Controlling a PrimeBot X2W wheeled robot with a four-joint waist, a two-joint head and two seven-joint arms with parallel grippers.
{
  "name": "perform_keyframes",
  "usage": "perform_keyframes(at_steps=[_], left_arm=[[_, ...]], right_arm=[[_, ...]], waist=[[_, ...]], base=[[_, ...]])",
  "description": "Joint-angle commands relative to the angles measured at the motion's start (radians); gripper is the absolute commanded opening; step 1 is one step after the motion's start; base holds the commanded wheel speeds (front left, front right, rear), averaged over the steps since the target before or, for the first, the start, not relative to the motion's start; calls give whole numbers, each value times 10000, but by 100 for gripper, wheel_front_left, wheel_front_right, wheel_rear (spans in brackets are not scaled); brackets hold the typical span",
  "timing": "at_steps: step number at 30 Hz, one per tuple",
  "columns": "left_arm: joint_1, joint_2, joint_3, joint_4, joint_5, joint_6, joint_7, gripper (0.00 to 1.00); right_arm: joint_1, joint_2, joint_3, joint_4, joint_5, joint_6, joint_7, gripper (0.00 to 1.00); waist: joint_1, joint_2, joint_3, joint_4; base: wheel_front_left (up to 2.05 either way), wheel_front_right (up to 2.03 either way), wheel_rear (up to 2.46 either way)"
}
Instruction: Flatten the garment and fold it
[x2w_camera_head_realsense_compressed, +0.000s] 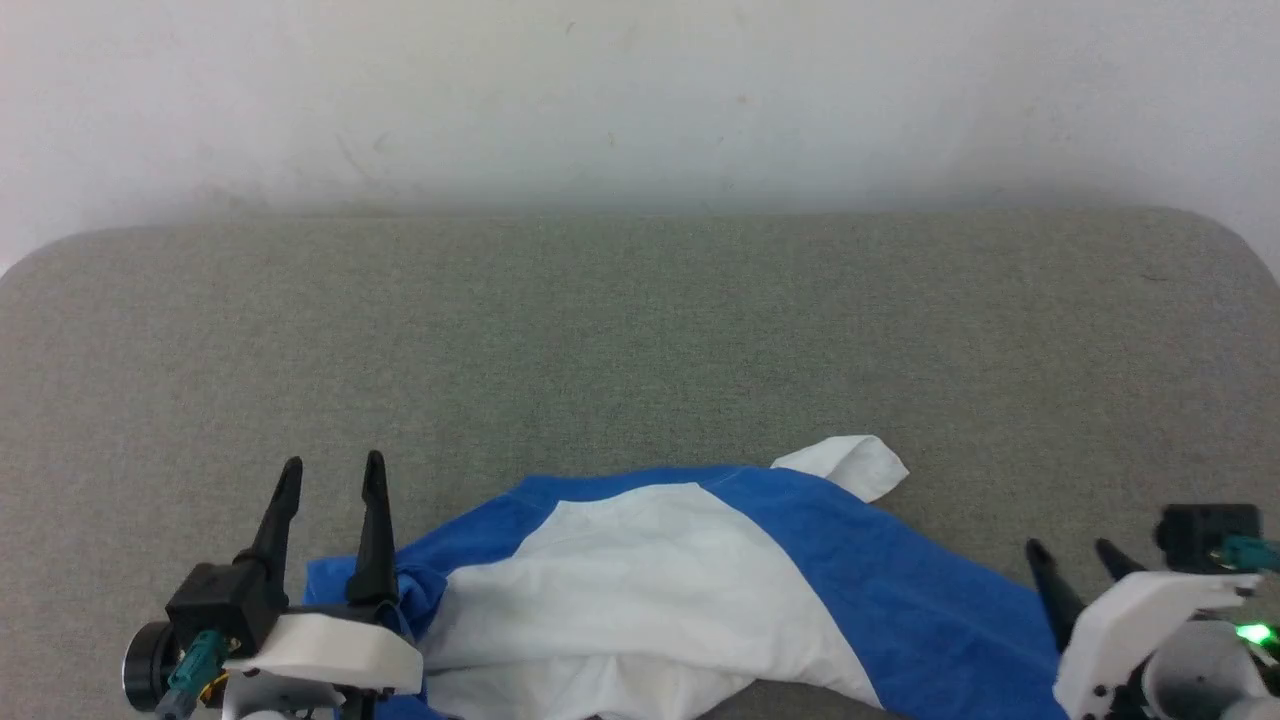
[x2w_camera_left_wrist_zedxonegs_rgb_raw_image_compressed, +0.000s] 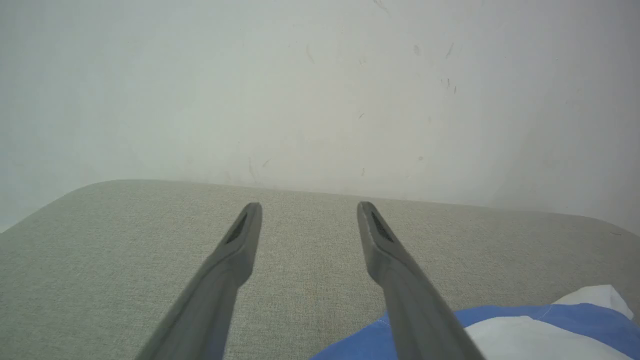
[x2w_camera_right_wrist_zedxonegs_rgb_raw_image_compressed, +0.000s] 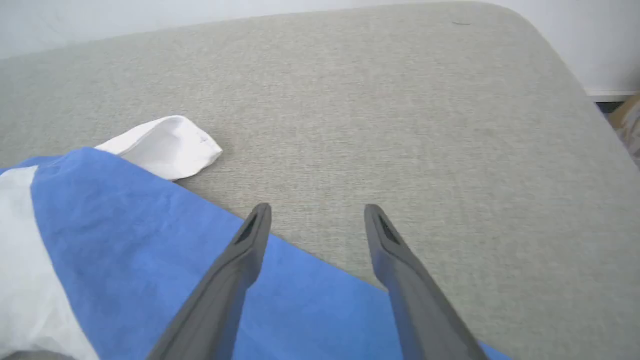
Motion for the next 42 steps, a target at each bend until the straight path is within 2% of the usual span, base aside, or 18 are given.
perform_keyframes(at_steps=[1,7,11,12,13,14,15,19,24,27,28,33,34,35,36,38,42], left_arm=[[-149,-37,24,2,79,-75,-47,100],[-316,-175,80,-46,174,-157,-47,100],[-361,-252,113,-10,249,-227,-47,100],[-361,-266,134,0,268,-235,-47,100],[-357,-280,157,4,282,-242,-47,100],[-351,-295,176,8,296,-252,-47,100],[-347,-310,196,9,307,-263,-47,100],[-339,-369,281,-16,365,-285,-47,100],[-481,-454,280,-21,458,-380,-47,100],[-551,-484,283,-24,485,-432,-47,100],[-613,-522,266,-14,518,-492,-47,100],[-729,-663,247,88,582,-597,-47,100],[-737,-685,267,114,584,-612,-47,100],[-741,-699,292,145,587,-625,-47,100],[-740,-706,318,182,595,-633,-47,100],[-732,-721,373,237,612,-646,-47,100],[-713,-679,448,393,671,-668,-47,100]], right_arm=[[-351,-255,452,324,116,-7,130,100],[-1727,-1171,2568,2308,870,-7,480,100],[-2155,-1654,3817,3646,1631,-7,1327,100],[-2194,-1743,4096,3881,1864,-7,1602,90],[-2238,-1805,4304,4023,2093,-7,1783,24],[-2285,-1839,4449,4094,2343,-7,1888,0],[-2384,-1912,4562,4045,2497,-7,1807,0],[-3127,-2160,4356,3639,2546,-7,288,0],[-4284,-2248,3440,3776,2265,-7,-1202,0],[-4651,-2280,2932,4117,2071,-7,-1419,0],[-4865,-2313,2393,4616,1870,-7,-1465,0],[-4767,-2322,1356,6035,1351,-7,-1652,0],[-4707,-2235,1249,6277,1296,-7,-1745,13],[-4650,-2134,1223,6471,1265,-7,-1830,46],[-4611,-2058,1223,6595,1221,-7,-1982,100],[-4567,-1914,1157,6683,1167,-7,-2536,100],[-4352,-1769,969,6351,829,-7,-4301,100]], waist=[[0,0,114,101],[0,0,390,284],[0,0,455,431],[0,0,454,458],[0,0,458,472],[0,0,461,485],[0,0,469,494],[0,0,553,429],[0,0,727,416],[0,0,816,443],[0,0,912,496],[0,0,1122,655],[0,0,1146,660],[0,0,1167,655],[0,0,1179,640],[0,0,1158,595],[0,0,907,493]], base=[[0,0,0],[0,0,0],[0,0,0],[0,0,0],[0,0,0],[0,0,0],[0,0,0],[0,0,0],[0,0,0],[0,0,0],[0,0,0],[0,0,0],[0,0,0],[0,0,0],[0,0,0],[0,0,0],[0,0,0]])
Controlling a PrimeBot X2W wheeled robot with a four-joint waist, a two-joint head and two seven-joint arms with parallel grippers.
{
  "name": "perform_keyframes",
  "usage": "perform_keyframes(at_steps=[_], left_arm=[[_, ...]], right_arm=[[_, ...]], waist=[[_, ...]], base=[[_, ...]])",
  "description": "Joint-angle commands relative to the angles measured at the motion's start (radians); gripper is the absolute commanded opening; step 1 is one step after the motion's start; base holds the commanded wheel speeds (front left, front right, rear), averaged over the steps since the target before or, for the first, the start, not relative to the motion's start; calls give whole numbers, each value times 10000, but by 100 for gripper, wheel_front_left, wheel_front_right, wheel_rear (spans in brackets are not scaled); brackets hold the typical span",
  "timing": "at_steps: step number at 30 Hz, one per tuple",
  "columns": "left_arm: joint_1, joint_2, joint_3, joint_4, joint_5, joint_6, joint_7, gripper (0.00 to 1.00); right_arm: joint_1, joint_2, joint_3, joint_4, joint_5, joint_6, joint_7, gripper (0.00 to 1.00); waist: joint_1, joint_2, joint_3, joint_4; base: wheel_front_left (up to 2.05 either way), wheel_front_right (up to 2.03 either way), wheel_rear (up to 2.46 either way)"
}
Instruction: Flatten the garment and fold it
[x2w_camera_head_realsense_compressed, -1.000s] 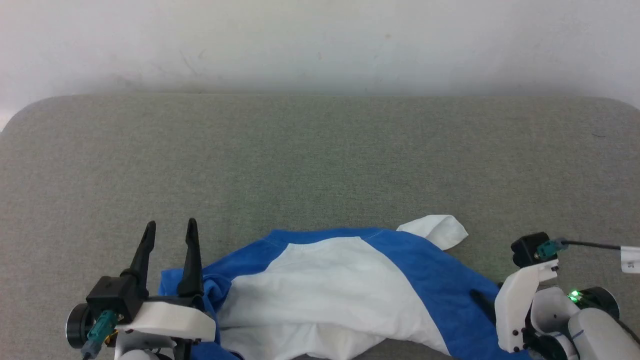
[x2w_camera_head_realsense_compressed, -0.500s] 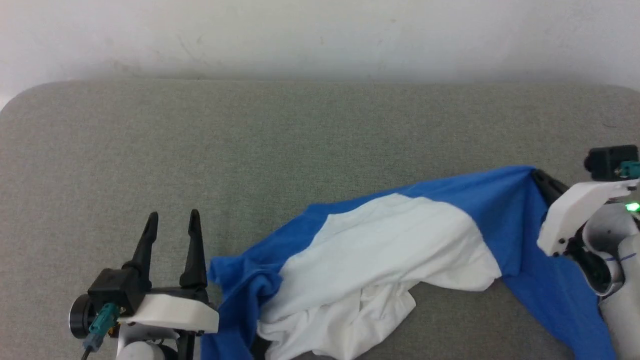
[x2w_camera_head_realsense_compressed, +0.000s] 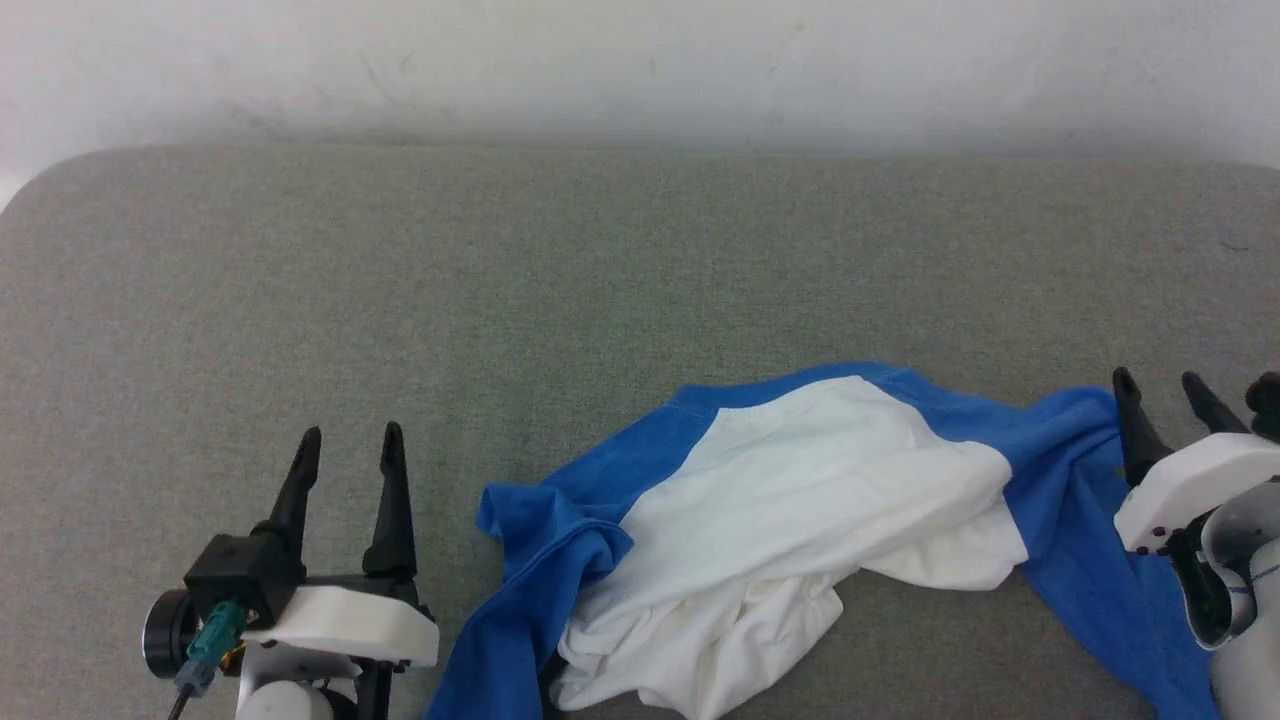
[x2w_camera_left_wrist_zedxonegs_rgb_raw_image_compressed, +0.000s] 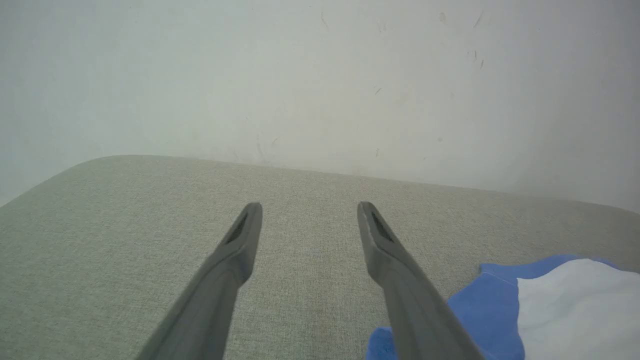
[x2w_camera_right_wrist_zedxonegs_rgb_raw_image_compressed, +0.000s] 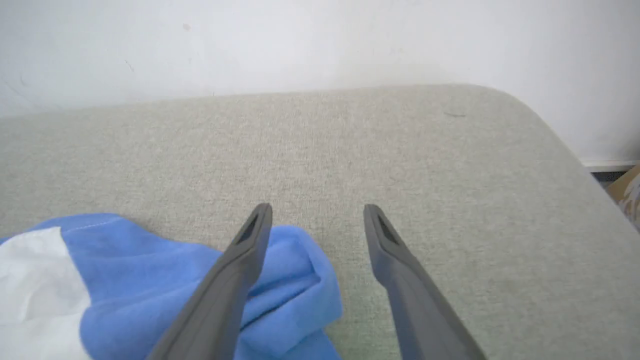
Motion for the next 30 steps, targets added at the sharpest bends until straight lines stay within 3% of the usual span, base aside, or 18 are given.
perform_keyframes(at_steps=[1,7,15,23,30], left_arm=[[-109,19,54,44,70,-58,-47,100],[59,197,90,149,157,-10,-11,100],[-141,322,-284,54,104,-285,595,100],[-1819,417,-1568,966,-157,-1275,3038,100],[-3176,884,-2842,2474,-543,-1608,5838,100]], right_arm=[[161,69,-79,-140,-114,-9,-279,100],[1066,597,22,-1533,-882,-9,-1524,100],[2770,1539,718,-4315,-1462,-9,-1092,100],[3537,1920,1134,-6189,-1499,-9,-534,100],[3614,2086,1415,-6537,-1396,-9,-380,100]], waist=[[0,0,-194,-89],[0,0,-746,-359],[0,0,-856,-657],[0,0,-255,-1108],[0,0,60,-1684]], base=[[0,0,0],[0,0,0],[0,0,0],[0,0,0],[0,0,0]])
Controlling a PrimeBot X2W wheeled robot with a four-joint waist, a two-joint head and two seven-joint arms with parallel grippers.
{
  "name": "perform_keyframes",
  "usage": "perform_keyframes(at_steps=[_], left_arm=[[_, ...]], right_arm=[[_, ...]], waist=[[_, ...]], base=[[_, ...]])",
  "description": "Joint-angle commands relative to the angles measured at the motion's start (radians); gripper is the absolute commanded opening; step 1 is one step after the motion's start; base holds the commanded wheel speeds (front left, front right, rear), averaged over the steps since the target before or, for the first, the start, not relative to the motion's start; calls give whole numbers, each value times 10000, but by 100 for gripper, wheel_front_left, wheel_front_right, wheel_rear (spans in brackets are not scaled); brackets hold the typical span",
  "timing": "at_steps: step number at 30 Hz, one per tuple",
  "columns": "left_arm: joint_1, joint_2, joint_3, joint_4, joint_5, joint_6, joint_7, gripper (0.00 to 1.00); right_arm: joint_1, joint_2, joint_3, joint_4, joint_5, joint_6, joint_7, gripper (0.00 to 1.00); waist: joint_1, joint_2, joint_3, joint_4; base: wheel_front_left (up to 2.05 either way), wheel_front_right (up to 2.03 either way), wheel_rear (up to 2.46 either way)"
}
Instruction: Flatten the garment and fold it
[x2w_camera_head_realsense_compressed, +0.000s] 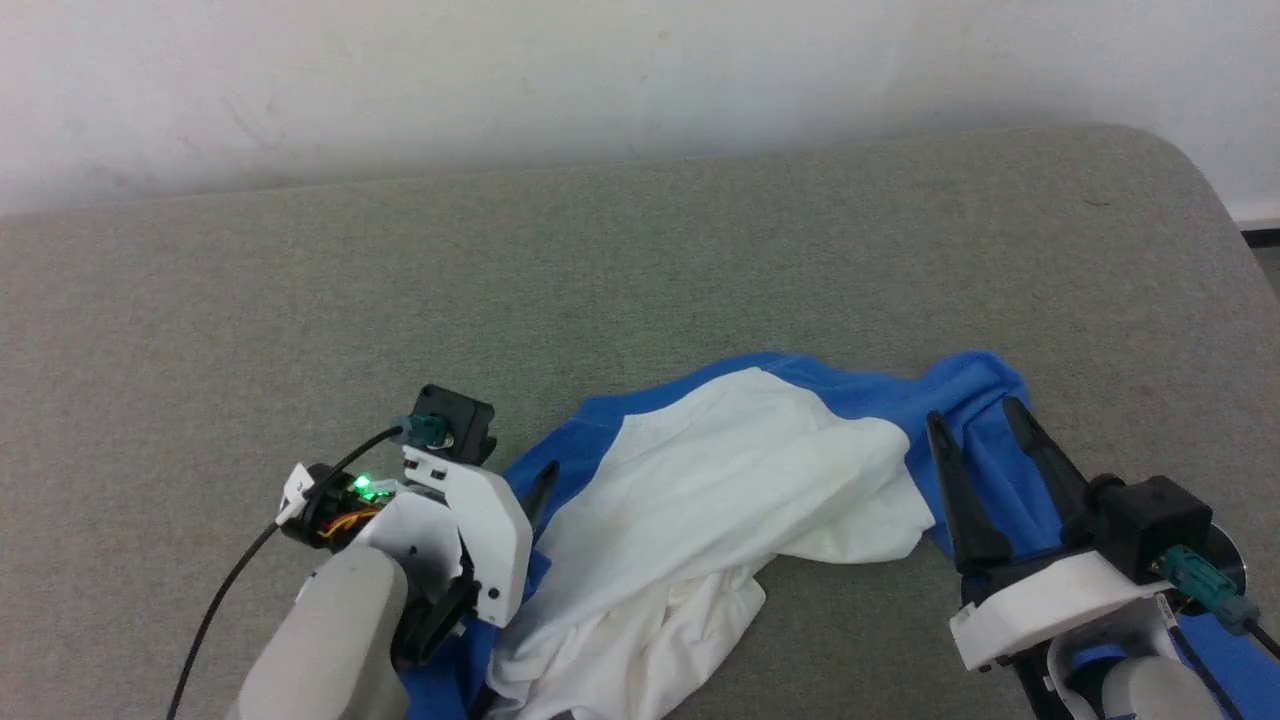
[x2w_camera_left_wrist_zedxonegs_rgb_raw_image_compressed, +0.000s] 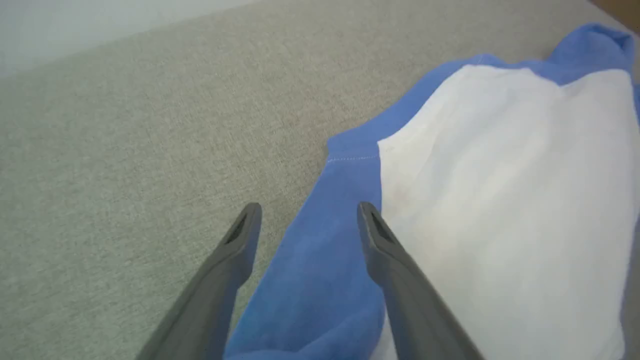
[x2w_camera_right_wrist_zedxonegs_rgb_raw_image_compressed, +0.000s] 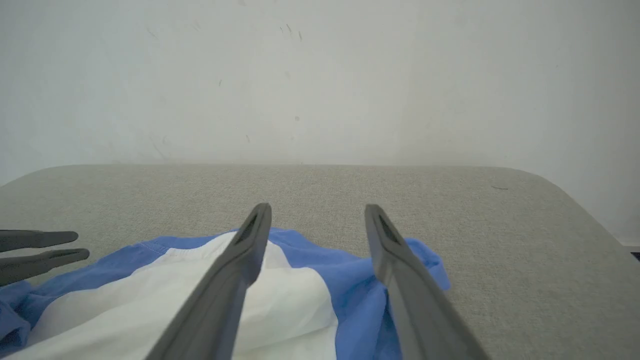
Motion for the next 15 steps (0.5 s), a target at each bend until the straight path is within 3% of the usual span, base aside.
perform_keyframes(at_steps=[1,6,10,11,12,13,15], left_arm=[[-170,198,-154,197,-85,-46,268,100],[-431,806,-1063,906,-457,-75,1713,100],[-550,1355,-2403,974,-1295,-79,3228,100],[-588,1481,-2676,920,-1552,-79,3524,83],[-610,1569,-2856,874,-1840,-80,3748,34],[-648,1655,-2988,824,-2061,-80,3856,0],[-696,1777,-3030,788,-2352,-80,3771,0]], right_arm=[[60,50,36,-43,38,-7,13,100],[59,105,9,47,139,-7,-10,100],[71,133,-56,144,210,-7,-5,100],[67,138,-71,173,230,-7,6,100],[57,143,-80,187,263,-7,0,100],[44,147,-80,200,275,-7,-6,100],[14,153,-63,225,303,-7,14,100]], waist=[[0,0,193,-321],[0,0,275,-540],[0,0,326,-582],[0,0,332,-582],[0,0,343,-583],[0,0,347,-582],[0,0,358,-589]], base=[[0,0,0],[0,0,0],[0,0,0],[0,0,0],[0,0,0],[0,0,0],[0,0,0]])
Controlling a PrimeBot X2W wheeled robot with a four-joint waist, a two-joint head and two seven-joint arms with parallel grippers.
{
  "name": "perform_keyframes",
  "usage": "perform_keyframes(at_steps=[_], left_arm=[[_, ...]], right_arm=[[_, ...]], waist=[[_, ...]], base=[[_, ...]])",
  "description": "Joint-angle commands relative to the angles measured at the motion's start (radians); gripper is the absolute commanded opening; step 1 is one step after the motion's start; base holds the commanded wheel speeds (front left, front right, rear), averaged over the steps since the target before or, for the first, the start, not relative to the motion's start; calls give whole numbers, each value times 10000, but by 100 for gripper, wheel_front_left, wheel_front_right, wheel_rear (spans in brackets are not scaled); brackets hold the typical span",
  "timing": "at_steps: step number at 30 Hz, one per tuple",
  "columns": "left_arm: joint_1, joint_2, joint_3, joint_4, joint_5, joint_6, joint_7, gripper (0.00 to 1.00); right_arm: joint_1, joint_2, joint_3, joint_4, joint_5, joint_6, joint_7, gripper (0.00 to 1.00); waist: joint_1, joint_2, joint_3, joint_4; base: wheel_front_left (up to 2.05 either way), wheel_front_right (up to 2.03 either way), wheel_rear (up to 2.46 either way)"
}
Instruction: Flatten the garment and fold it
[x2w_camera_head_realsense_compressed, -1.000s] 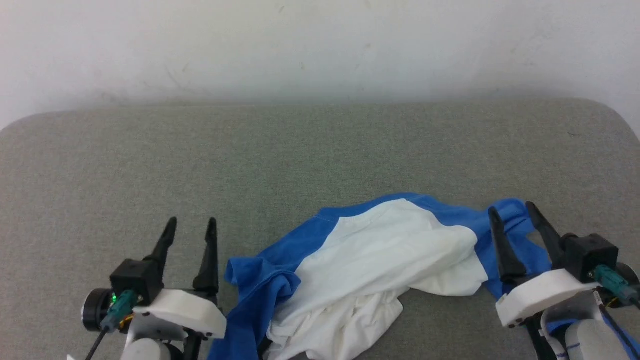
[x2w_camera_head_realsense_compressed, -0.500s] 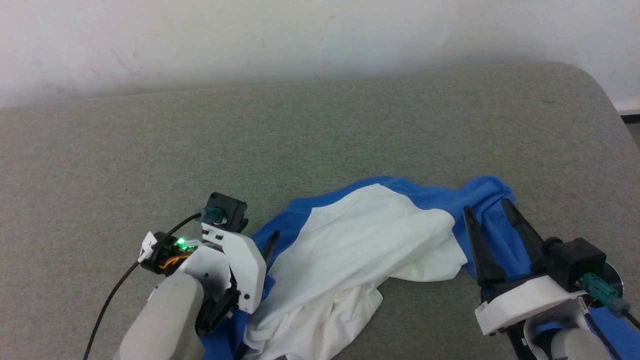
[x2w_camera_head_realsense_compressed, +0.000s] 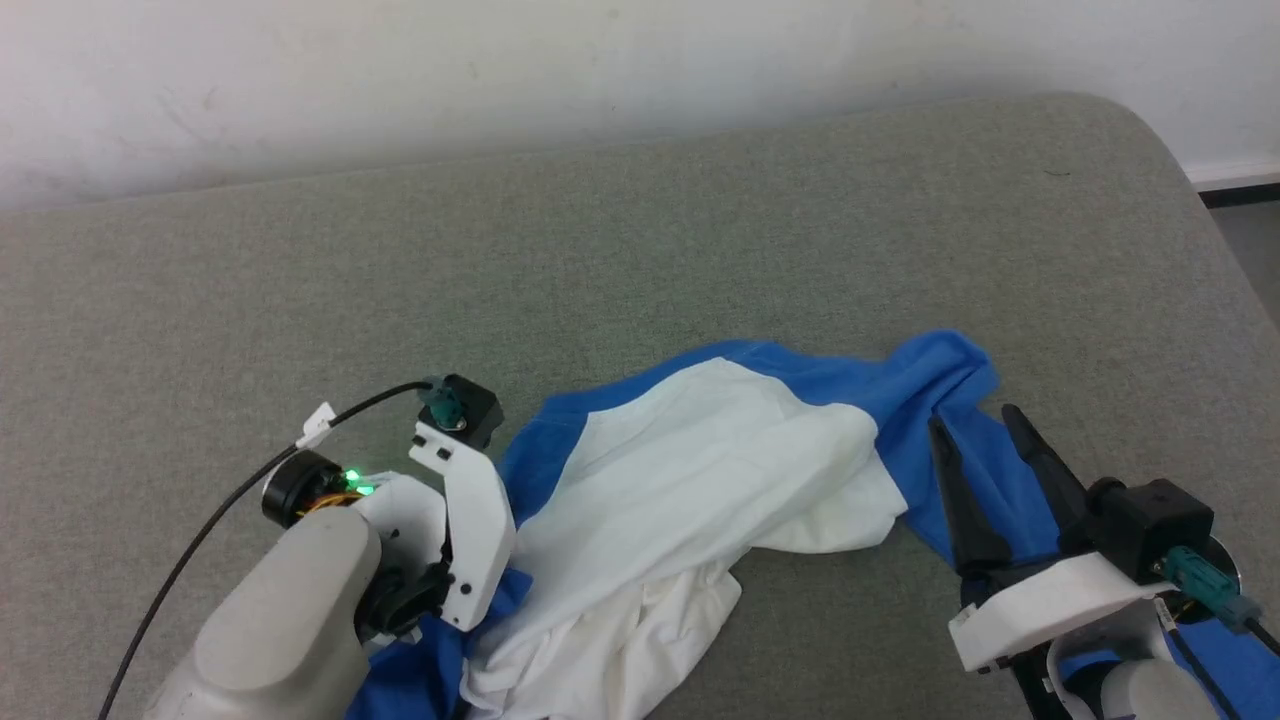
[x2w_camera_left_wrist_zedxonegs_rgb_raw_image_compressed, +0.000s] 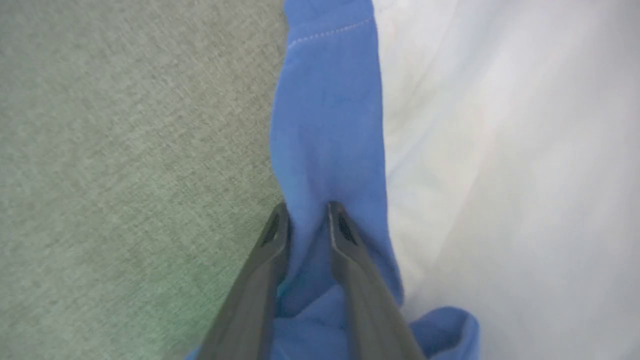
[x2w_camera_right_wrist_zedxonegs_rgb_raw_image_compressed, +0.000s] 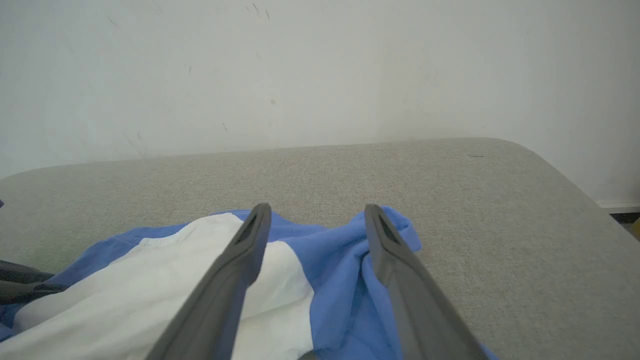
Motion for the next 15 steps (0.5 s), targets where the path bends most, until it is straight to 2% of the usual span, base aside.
perform_keyframes(at_steps=[1,4,9,15], left_arm=[[687,-12,-239,398,-156,-74,56,0],[793,-110,154,428,-249,238,-838,0],[1066,-279,853,301,-56,1116,-2916,0],[1074,-520,1224,-280,102,1513,-4517,0]], right_arm=[[-24,40,-7,17,59,-7,25,100],[-101,44,-80,33,132,-7,82,100],[-633,-203,-292,382,579,-7,559,100],[-2496,-1055,-340,2175,1434,-7,1791,100]], waist=[[1,0,0,-1],[1,0,-28,47],[1,0,-85,167],[1,0,38,516]], base=[[0,0,0],[0,0,0],[0,0,0],[0,0,0]])
